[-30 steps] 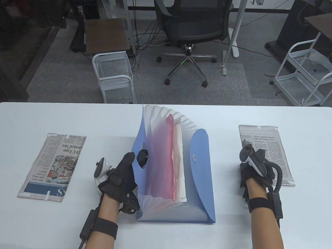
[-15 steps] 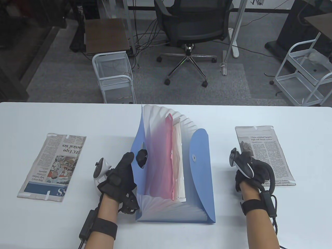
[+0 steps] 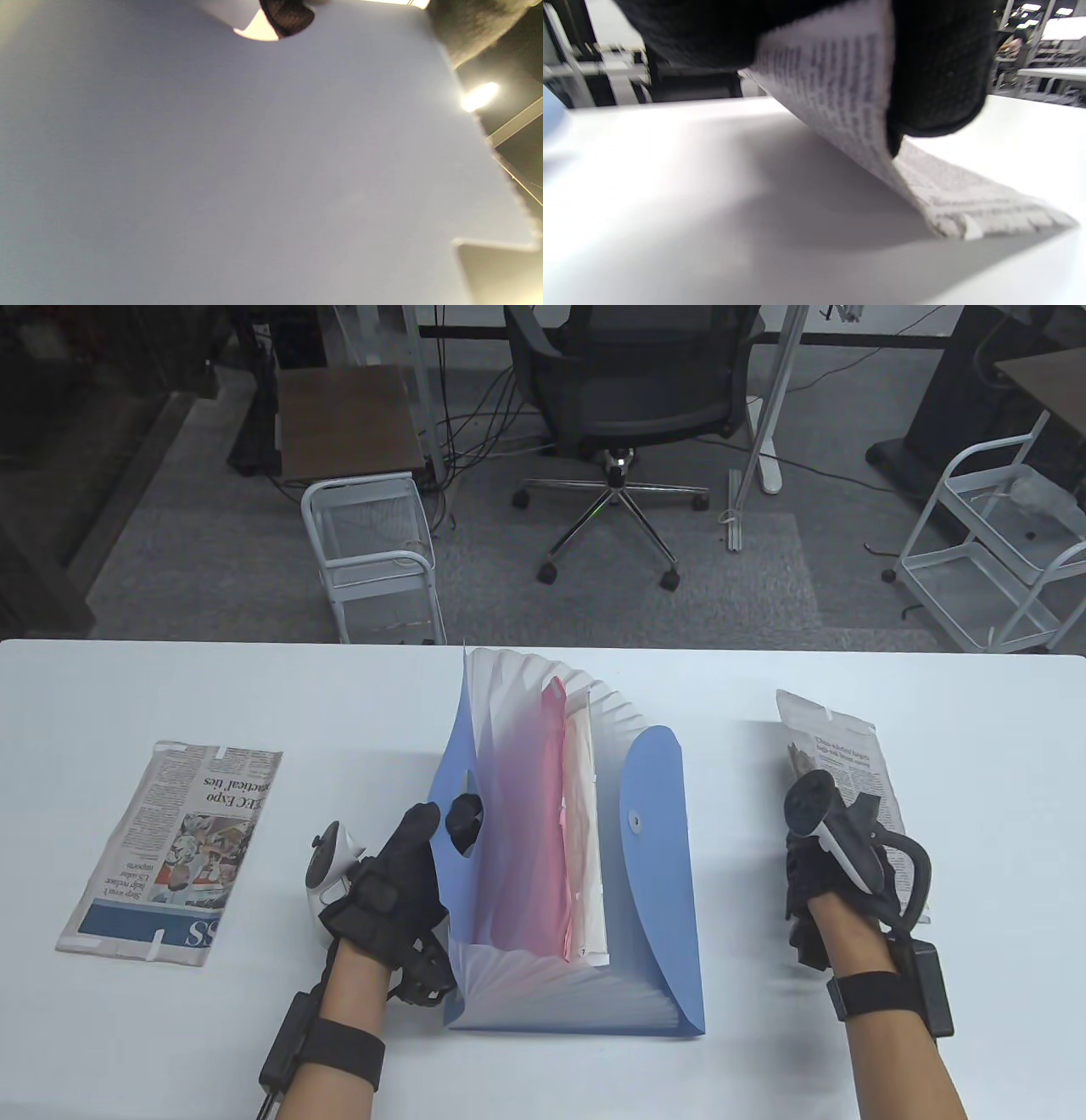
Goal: Sort materials into accordion folder compartments
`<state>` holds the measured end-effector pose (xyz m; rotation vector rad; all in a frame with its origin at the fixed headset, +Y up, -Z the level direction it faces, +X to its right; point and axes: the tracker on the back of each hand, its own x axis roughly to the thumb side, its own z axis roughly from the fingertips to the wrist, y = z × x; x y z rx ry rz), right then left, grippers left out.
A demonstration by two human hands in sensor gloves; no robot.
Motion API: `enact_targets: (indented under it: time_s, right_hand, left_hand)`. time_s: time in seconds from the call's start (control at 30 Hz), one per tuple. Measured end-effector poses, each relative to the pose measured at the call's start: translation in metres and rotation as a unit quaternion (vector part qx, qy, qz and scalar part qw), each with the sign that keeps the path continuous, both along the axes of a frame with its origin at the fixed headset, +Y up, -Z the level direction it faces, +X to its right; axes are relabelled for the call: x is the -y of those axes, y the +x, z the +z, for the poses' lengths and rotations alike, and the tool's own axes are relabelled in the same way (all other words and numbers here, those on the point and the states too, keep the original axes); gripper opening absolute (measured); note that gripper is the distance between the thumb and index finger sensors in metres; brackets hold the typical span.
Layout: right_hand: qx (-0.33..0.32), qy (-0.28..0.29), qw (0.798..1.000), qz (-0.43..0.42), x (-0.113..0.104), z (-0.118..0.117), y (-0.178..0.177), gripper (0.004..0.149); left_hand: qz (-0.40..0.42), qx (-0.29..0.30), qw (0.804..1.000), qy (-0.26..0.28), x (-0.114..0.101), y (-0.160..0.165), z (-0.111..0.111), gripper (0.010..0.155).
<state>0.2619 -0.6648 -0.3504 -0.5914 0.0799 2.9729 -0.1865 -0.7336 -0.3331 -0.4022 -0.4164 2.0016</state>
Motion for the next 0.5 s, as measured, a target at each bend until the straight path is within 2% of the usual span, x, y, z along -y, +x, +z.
enact_targets:
  time_s: [0.27,0.5]
  right_hand:
    - [-0.053,0.088,0.982,-0.162,-0.065,0.017,-0.011,0.038]
    - [-0.132,0.141,0.946,-0.261,-0.120,0.040,-0.031,0.038]
  left_hand:
    - [0.005,0.001,1.000,-0.002,0.001,0.000,0.000,0.076]
    - [0.006,0.002,1.000,-0.002,0.001,0.001,0.000,0.076]
